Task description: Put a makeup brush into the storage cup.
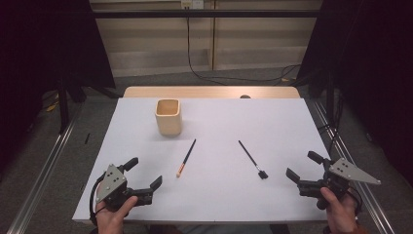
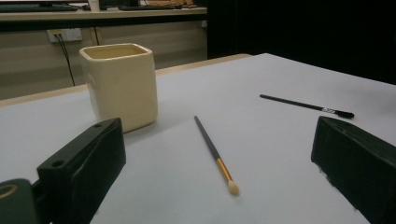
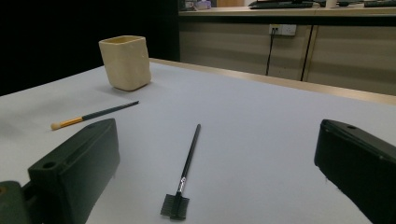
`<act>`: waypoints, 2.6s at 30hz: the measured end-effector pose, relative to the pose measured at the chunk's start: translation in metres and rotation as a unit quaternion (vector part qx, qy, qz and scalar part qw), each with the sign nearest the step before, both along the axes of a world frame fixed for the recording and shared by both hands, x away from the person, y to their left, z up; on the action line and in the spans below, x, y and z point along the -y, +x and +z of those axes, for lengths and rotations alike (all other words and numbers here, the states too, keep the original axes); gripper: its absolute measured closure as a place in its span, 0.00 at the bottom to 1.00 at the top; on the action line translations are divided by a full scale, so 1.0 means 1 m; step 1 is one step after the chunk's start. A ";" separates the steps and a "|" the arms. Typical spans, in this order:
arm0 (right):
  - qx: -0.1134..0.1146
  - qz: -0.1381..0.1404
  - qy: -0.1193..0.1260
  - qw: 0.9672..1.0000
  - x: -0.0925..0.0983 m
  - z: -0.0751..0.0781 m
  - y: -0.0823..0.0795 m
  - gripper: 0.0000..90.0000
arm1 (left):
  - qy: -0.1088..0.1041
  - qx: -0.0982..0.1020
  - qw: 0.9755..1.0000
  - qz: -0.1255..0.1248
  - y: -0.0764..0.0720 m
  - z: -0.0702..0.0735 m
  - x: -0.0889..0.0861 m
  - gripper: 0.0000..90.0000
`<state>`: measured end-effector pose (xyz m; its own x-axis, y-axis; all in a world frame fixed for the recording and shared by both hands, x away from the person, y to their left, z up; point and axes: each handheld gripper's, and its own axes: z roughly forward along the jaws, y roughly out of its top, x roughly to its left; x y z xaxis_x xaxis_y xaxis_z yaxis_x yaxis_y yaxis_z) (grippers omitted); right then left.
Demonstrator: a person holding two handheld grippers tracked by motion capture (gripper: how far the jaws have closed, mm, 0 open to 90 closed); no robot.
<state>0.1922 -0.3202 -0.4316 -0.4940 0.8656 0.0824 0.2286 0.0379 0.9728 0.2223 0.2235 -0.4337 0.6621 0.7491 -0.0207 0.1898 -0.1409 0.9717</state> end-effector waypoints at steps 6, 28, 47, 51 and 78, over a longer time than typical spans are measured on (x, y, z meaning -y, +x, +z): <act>0.000 0.007 0.002 1.000 0.000 0.000 0.001 0.00 | 0.000 -0.003 1.000 0.001 -0.001 0.000 0.000 0.03; -0.003 0.037 0.002 0.999 -0.006 0.001 0.001 0.00 | 0.007 -0.001 1.000 -0.028 0.006 0.006 0.016 0.03; 0.001 0.037 0.002 0.999 -0.005 0.002 -0.001 0.00 | 0.014 -0.003 0.999 -0.034 0.026 0.020 0.031 0.03; -0.001 0.038 0.007 0.999 -0.005 0.001 0.000 0.00 | 0.018 0.001 0.999 -0.042 0.031 0.025 0.038 0.03; -0.003 0.043 0.016 0.999 -0.007 0.000 0.000 0.00 | 0.050 -0.038 0.995 -0.074 0.073 0.039 0.071 0.02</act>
<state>0.1920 -0.3133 -0.4313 -0.5650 0.8173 0.1130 0.2319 0.0258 0.9724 0.2951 0.1529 -0.3947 0.7647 0.6444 -0.0045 0.2313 -0.2679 0.9353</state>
